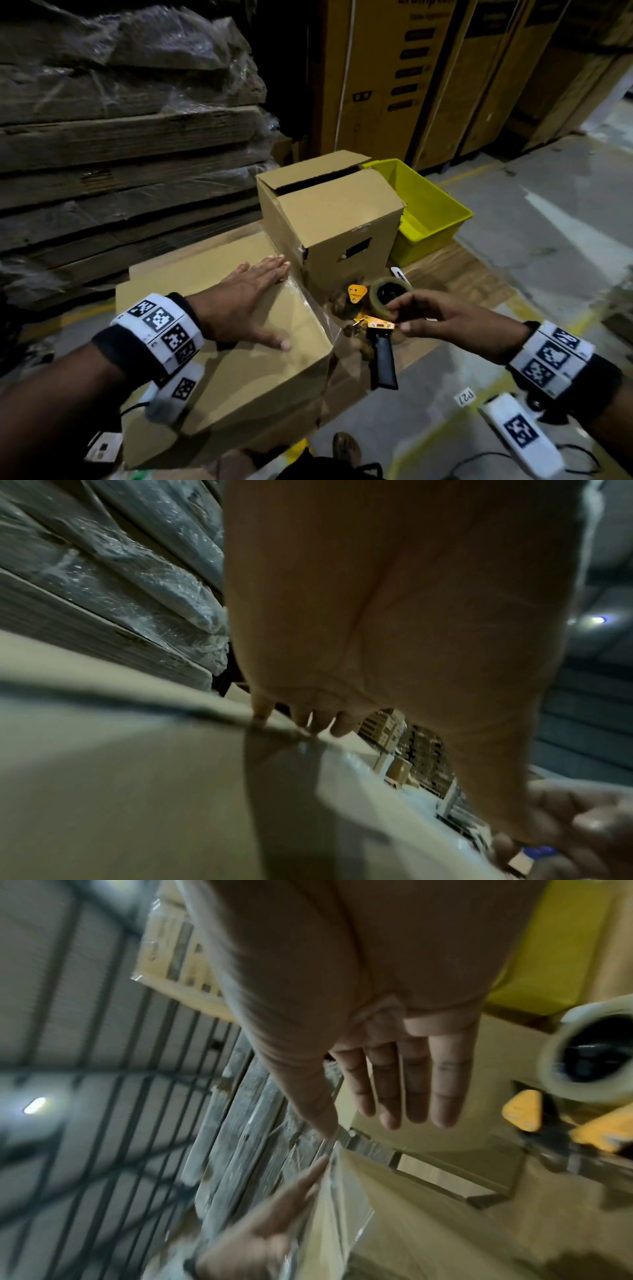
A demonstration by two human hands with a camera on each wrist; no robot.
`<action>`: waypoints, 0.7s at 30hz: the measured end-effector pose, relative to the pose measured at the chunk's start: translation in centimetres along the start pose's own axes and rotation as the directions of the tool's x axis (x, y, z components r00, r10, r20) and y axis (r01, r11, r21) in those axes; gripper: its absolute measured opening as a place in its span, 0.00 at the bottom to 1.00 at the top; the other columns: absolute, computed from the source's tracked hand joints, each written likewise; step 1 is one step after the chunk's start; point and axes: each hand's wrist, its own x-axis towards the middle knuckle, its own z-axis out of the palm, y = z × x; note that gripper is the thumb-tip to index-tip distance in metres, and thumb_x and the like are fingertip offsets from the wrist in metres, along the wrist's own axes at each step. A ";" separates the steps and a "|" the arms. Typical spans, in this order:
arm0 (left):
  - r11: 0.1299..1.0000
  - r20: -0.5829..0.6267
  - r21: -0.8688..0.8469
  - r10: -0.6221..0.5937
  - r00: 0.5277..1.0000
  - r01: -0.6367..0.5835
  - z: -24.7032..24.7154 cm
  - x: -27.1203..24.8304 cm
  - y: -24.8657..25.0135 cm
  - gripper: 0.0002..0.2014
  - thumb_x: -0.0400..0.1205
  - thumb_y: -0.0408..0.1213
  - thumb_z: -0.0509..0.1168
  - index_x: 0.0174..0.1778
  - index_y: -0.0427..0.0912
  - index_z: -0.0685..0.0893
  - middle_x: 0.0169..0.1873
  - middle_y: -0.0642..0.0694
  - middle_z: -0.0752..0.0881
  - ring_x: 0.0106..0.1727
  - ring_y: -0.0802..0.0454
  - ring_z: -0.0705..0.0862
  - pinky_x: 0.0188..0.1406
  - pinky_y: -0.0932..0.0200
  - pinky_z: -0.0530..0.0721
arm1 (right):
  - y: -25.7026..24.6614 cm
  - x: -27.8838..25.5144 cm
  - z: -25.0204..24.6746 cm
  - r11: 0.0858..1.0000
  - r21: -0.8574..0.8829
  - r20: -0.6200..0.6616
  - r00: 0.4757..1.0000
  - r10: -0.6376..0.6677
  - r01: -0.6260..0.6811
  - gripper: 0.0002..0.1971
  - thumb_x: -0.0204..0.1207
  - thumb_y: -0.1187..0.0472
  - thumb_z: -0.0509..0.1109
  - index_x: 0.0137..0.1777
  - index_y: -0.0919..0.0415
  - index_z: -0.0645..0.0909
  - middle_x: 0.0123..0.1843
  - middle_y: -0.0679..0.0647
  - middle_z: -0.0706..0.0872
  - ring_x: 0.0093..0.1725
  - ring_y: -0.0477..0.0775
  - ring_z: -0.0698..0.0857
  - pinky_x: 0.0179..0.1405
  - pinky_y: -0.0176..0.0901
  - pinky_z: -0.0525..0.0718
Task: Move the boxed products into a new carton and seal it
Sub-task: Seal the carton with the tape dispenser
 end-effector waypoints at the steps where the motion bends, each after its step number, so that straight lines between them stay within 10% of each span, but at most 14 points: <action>1: 1.000 0.008 -0.017 -0.019 1.000 0.019 -0.5 -0.1 0.1 0.66 0.60 0.84 0.57 0.87 0.50 0.39 0.86 0.55 0.37 0.85 0.61 0.37 0.82 0.60 0.36 | -0.3 0.5 0.3 0.999 -0.043 -0.011 0.999 -0.033 0.032 0.16 0.77 0.72 0.70 0.64 0.65 0.79 0.59 0.60 0.86 0.54 0.41 0.86 0.50 0.33 0.83; 8: 0.995 -0.001 0.078 -0.061 0.998 0.061 -4.3 1.4 -1.3 0.39 0.84 0.50 0.66 0.87 0.43 0.55 0.86 0.46 0.58 0.85 0.52 0.59 0.80 0.63 0.58 | -1.7 5.7 6.3 0.746 -0.586 -0.032 0.911 -0.412 0.316 0.23 0.74 0.47 0.74 0.66 0.54 0.81 0.60 0.47 0.83 0.59 0.43 0.82 0.58 0.44 0.83; 11: 0.992 0.001 0.116 -0.050 0.999 0.049 -5.1 3.4 -1.7 0.31 0.85 0.34 0.63 0.85 0.38 0.61 0.85 0.41 0.60 0.85 0.48 0.60 0.81 0.63 0.58 | -3.0 7.1 9.0 0.586 -0.746 0.009 0.885 -0.465 0.315 0.31 0.77 0.47 0.70 0.77 0.57 0.71 0.74 0.52 0.77 0.73 0.49 0.73 0.74 0.42 0.70; 16: 0.992 -0.006 0.102 -0.079 0.997 0.079 -4.7 5.3 -2.9 0.23 0.90 0.39 0.54 0.83 0.38 0.67 0.82 0.39 0.66 0.82 0.45 0.64 0.77 0.62 0.59 | -3.8 8.1 12.4 0.653 -0.731 0.051 0.970 -0.237 0.198 0.41 0.81 0.51 0.66 0.85 0.62 0.47 0.87 0.56 0.50 0.85 0.51 0.54 0.83 0.45 0.57; 21: 0.991 -0.038 0.103 -0.085 0.996 0.089 -4.0 5.7 -4.1 0.23 0.90 0.44 0.53 0.82 0.43 0.67 0.81 0.42 0.66 0.83 0.44 0.63 0.82 0.52 0.61 | -2.9 7.0 12.8 0.624 -0.767 -0.006 0.971 -0.238 0.148 0.36 0.84 0.52 0.62 0.85 0.62 0.48 0.87 0.55 0.52 0.83 0.52 0.60 0.82 0.44 0.58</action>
